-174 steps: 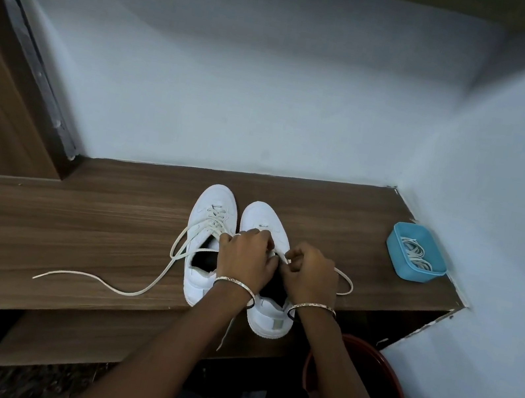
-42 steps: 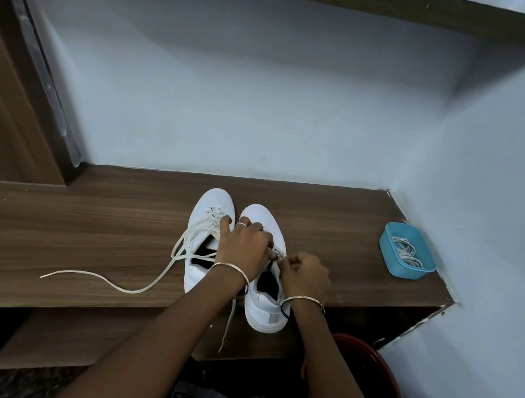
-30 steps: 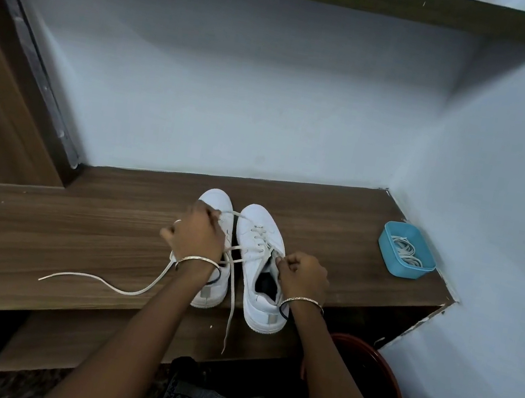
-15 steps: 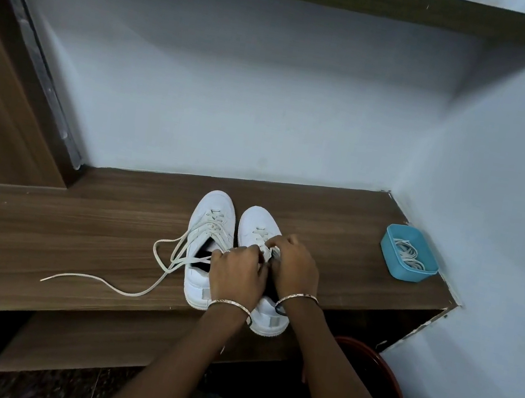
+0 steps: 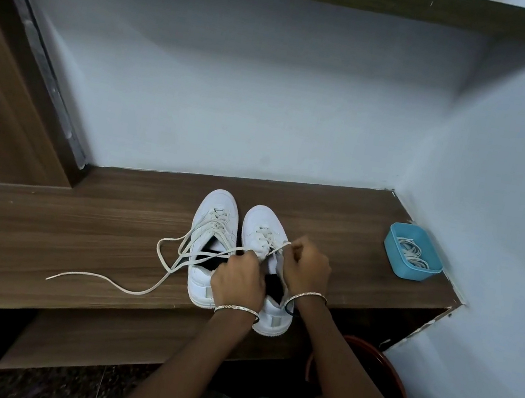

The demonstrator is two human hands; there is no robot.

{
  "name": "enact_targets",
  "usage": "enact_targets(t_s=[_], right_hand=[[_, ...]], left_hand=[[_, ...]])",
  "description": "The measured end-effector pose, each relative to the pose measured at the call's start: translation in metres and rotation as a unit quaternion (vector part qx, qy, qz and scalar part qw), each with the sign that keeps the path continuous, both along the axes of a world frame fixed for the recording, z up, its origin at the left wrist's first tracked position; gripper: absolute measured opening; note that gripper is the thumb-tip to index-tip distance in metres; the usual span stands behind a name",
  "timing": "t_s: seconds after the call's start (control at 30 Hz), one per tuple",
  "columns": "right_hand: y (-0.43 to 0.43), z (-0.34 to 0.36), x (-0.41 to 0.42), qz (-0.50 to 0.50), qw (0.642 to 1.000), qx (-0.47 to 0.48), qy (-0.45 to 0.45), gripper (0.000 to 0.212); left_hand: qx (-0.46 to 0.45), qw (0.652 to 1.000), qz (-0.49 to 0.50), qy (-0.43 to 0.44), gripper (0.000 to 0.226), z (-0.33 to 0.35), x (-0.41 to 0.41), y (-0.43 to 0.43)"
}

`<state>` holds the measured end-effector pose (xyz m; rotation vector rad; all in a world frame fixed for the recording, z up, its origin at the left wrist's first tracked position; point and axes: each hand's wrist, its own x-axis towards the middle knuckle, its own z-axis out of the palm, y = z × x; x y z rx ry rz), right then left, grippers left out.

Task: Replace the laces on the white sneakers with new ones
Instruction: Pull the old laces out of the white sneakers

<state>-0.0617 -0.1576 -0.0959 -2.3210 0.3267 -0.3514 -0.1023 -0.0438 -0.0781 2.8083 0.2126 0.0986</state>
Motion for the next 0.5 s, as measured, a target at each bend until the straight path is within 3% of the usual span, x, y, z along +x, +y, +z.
enact_targets(t_s=[0.1, 0.2, 0.27, 0.33, 0.43, 0.5], right_hand=[[-0.011, -0.012, 0.008, -0.056, 0.980, 0.184, 0.060, 0.022], [-0.012, -0.006, 0.005, -0.077, 0.938, 0.328, 0.081, 0.007], [-0.011, 0.005, -0.002, -0.065, 0.970, 0.232, 0.025, 0.010], [-0.012, 0.010, -0.009, 0.015, 0.994, 0.096, -0.059, 0.017], [-0.005, 0.004, -0.010, 0.153, 0.977, -0.108, -0.101, 0.019], [0.000, 0.000, -0.008, 0.165, 0.956, -0.226, -0.088, 0.015]], left_hand=[[-0.020, 1.000, 0.004, -0.002, 0.019, -0.001, 0.000, 0.002], [-0.047, 0.999, 0.018, -0.005, 0.022, -0.006, 0.002, 0.005], [-0.069, 0.997, 0.030, -0.007, 0.025, -0.009, 0.003, 0.007], [-0.082, 0.996, 0.041, -0.014, 0.025, -0.011, 0.003, 0.010], [-0.090, 0.995, 0.046, -0.018, 0.025, -0.012, 0.002, 0.010], [-0.096, 0.994, 0.049, -0.017, 0.025, -0.012, 0.002, 0.010]])
